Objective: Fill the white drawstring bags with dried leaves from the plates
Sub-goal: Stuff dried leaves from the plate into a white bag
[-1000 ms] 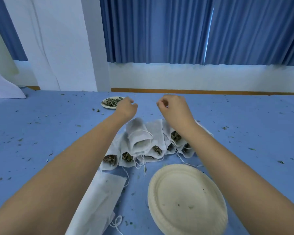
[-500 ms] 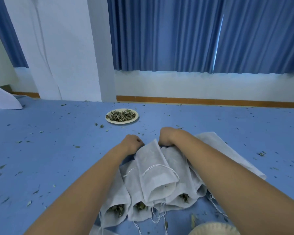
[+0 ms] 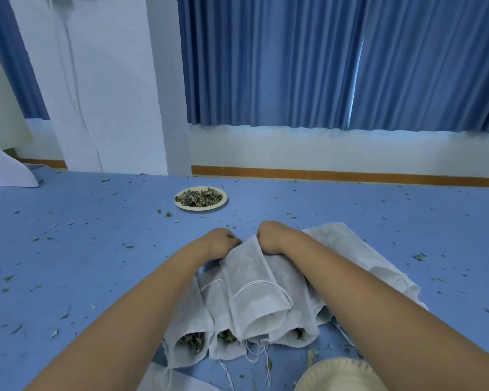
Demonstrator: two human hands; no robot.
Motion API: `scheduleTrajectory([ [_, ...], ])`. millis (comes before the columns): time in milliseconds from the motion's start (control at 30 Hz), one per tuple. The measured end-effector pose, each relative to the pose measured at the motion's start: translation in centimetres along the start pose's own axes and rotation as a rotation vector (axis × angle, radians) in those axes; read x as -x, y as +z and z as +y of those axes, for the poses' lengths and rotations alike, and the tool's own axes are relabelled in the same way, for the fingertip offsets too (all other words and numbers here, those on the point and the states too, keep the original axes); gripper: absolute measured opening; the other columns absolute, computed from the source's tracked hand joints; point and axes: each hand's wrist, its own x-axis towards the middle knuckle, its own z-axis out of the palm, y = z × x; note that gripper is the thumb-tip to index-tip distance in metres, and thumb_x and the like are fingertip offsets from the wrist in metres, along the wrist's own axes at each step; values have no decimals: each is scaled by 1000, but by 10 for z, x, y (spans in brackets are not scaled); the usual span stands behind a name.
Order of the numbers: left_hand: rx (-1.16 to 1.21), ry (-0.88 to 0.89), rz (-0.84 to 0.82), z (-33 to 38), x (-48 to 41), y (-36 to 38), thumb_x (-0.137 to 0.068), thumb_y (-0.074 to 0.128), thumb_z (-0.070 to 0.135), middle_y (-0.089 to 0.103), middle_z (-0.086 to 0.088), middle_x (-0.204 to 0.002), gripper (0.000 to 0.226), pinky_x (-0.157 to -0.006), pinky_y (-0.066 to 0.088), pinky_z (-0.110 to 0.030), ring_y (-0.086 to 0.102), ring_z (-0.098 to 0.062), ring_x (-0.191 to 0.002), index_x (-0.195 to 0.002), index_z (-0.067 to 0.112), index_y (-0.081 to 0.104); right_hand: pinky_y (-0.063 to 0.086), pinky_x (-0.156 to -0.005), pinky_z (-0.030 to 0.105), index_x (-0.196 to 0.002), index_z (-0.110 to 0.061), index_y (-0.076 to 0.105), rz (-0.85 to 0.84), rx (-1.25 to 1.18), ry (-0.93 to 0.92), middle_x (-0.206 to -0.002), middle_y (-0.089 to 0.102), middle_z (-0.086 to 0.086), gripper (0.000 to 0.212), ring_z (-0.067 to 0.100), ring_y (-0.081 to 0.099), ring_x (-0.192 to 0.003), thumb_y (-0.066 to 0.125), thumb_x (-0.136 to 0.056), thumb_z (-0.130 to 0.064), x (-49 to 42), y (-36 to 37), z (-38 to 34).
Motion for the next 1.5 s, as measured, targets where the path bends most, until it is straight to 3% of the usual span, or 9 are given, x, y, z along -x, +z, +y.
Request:
scheduleTrajectory([
  [200, 802, -276, 176, -20, -25, -14, -102, 49, 19, 56, -16, -88, 28, -69, 50, -30, 59, -25, -75, -127, 10, 43, 35, -76, 31, -97, -6, 56, -88, 147, 15, -118, 54, 13, 20, 23, 44, -91, 46, -99, -23, 0, -6, -8],
  [333, 1184, -327, 237, -29, -46, -23, -103, 45, 13, 51, -26, -133, 48, -87, 49, -35, 60, -35, -112, -147, 2, 29, 40, -58, 28, -84, -4, 55, -140, 220, 25, -85, 55, 9, 15, 22, 49, -65, 49, -95, -13, -11, -13, -13],
  [467, 1323, -374, 324, -33, -70, -31, -104, 43, 13, 52, -22, -137, 42, -83, 52, -33, 61, -29, -116, -143, 1, 35, 34, -46, 23, -64, -9, 41, -143, 335, 57, -65, 44, 5, 31, 17, 39, -49, 49, -93, -4, -25, -15, -18],
  [667, 1362, -444, 383, -31, -91, -37, -105, 41, 20, 62, -11, -130, 36, -31, 44, -18, 67, -17, -108, -132, -2, 51, 29, -47, 23, -63, -11, 39, -160, 441, 60, -66, 37, 4, 35, 16, 32, -52, 57, -91, -3, -38, -16, -22],
  [800, 1378, -469, 399, -33, -99, -41, -105, 43, 24, 64, -5, -126, 34, -39, 42, -15, 67, -6, -56, -128, 3, 56, 29, -48, 23, -62, -10, 40, -141, 419, 61, -65, 38, 4, 35, 16, 33, -52, 57, -91, -4, -40, -15, -20],
  [933, 1422, -487, 443, -35, -110, -45, -105, 42, 15, 60, -9, -133, 35, -41, 40, -10, 66, -12, -108, -138, 8, 49, 23, -46, 23, -60, -15, 32, -113, 430, 32, -63, 29, 3, 40, 15, 24, -52, 53, -91, 0, -40, -9, -20],
  [1133, 1242, -503, 504, -42, -138, -44, -102, 45, 6, 63, -8, -59, 29, -25, 27, -9, 39, -4, -19, -129, 2, 55, 32, -45, 23, -62, -9, 42, -108, 312, 53, -64, 42, 5, 32, 17, 37, -50, 56, -90, 0, -42, -12, -10],
  [1333, 1278, -509, 431, -34, -105, -42, -105, 35, 8, 60, -12, -131, 34, -55, 52, -18, 68, -20, -107, -138, 4, 44, 27, -44, 23, -63, -12, 35, -52, 279, 46, -66, 38, 4, 34, 15, 34, -51, 49, -91, 3, -22, -7, -9],
  [1500, 1377, -401, 384, -33, -100, -43, -103, 47, 21, 55, -13, -136, 41, -58, 58, -27, 64, -22, -113, -143, 10, 40, 34, -51, 26, -73, -8, 44, -53, 300, 22, -80, 49, 7, 23, 19, 43, -62, 49, -95, -5, -17, -3, -8],
])
